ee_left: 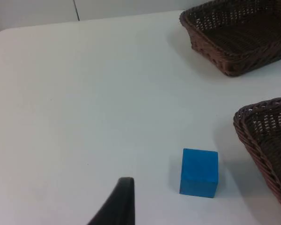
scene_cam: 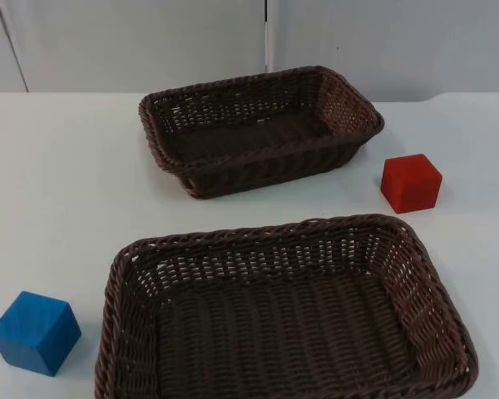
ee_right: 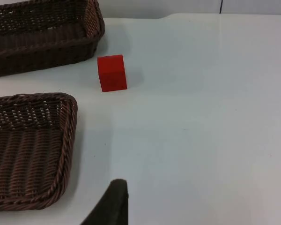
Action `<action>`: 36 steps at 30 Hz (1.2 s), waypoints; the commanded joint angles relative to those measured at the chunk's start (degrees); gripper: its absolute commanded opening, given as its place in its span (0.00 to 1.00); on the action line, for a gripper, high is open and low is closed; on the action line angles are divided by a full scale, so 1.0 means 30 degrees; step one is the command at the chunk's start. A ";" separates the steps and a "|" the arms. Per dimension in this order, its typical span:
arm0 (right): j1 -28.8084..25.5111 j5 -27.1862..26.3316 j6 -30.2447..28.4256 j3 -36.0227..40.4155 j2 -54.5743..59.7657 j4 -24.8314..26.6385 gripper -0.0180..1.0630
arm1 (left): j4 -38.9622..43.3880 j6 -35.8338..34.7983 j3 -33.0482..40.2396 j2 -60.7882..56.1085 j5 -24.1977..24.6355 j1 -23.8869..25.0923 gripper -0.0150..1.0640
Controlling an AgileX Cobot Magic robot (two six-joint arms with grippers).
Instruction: Pick up one cube with the left hand and place it into the upper basket. Pick up one cube with the right hand and place it into the lower basket.
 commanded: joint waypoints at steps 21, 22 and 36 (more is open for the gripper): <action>-0.0079 -0.0065 -0.0124 0.0047 -0.0059 -0.0003 0.99 | 0.0385 -0.0843 0.0124 -0.0081 -0.0180 0.0019 0.99; -0.0079 -0.0065 -0.0124 0.0047 -0.0059 -0.0003 0.99 | 0.0385 -0.0880 0.0124 -0.0081 -0.0180 0.0019 0.99; -0.0079 -0.0065 -0.0159 0.0047 -0.0059 -0.0042 0.99 | -0.0079 -0.0919 0.0029 -0.0081 -0.0332 0.0019 0.99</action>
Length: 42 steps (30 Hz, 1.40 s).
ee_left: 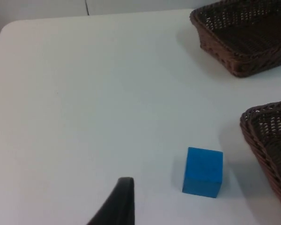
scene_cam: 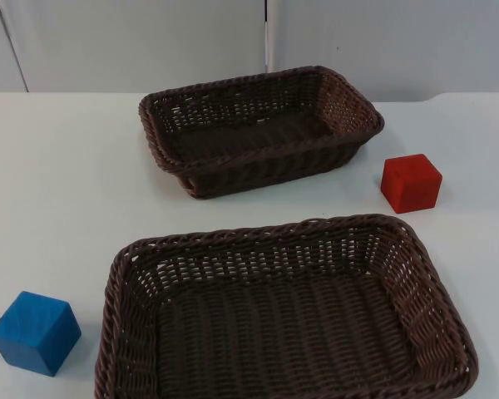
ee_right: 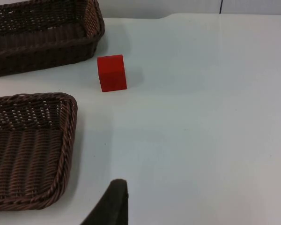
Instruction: Pick up one cube with the left hand and place it into the upper basket. Pick up one cube with the right hand and place it into the lower basket.
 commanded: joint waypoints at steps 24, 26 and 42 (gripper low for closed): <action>-0.0079 -0.0065 -0.0159 0.0047 -0.0059 -0.0042 0.99 | -0.2589 0.1079 -0.0977 0.4879 -0.2514 0.0019 0.99; -0.0079 -0.0065 -0.0159 0.0047 -0.0059 -0.0042 0.99 | -0.2589 0.1079 -0.0977 0.5406 -0.2545 0.0019 0.99; -0.0079 -0.0065 -0.0159 0.0047 -0.0059 -0.0042 0.99 | -0.7056 0.5763 -0.1415 1.1282 -0.4665 0.0019 0.99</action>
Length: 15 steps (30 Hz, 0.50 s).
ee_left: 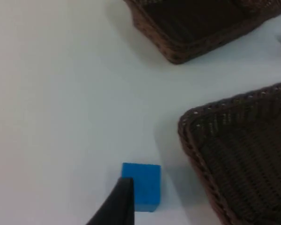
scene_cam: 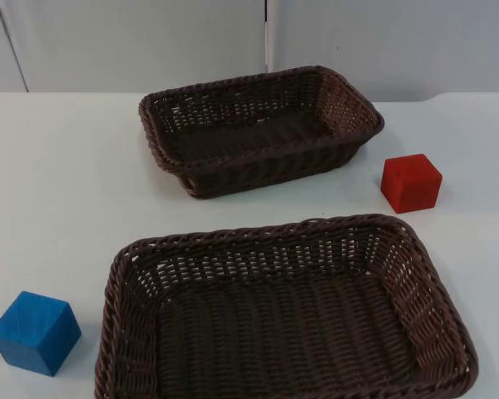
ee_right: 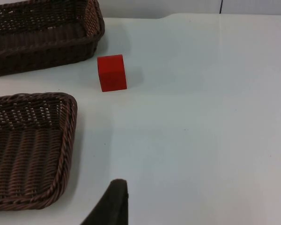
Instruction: Pick up one cube with the left hand and place it into the upper basket. Pick up one cube with the right hand and place it into the lower basket.
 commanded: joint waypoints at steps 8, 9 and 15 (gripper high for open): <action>-0.0079 -0.0065 -0.0159 0.0047 -0.0059 -0.0042 0.99 | -0.1477 0.1454 -0.1209 0.4193 -0.1279 0.0019 0.99; -0.0079 -0.0065 -0.0159 0.0047 -0.0059 -0.0042 0.99 | -0.1515 0.1454 -0.1255 0.4658 -0.1361 0.0019 0.99; -0.0079 -0.0065 -0.0159 0.0047 -0.0059 -0.0042 0.99 | -0.2195 0.2195 -0.1283 0.6873 -0.1913 -0.0061 0.99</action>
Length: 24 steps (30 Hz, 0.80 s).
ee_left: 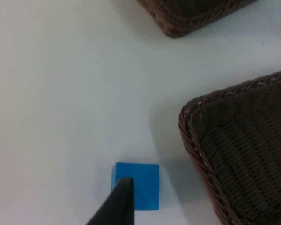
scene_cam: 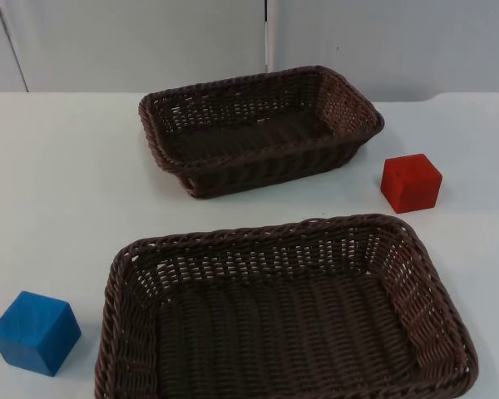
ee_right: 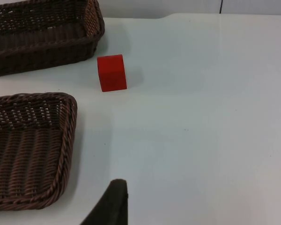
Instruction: Pick up one cube with the left hand and place it into the upper basket. Pick up one cube with the right hand and place it into the lower basket.
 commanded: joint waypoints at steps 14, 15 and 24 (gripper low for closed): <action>-0.0079 -0.0065 -0.0159 0.0047 -0.0059 -0.0042 0.99 | -0.0600 0.1226 -0.1662 0.6101 -0.3114 -0.1644 0.99; -0.0079 -0.0065 -0.0159 0.0047 -0.0059 -0.0042 0.99 | -0.0600 0.1148 -0.1662 0.6581 -0.3293 -0.1644 0.99; -0.0079 -0.0065 -0.0159 0.0047 -0.0059 -0.0042 0.99 | 0.0543 -0.0226 -0.1774 0.9838 -0.4232 -0.1644 0.99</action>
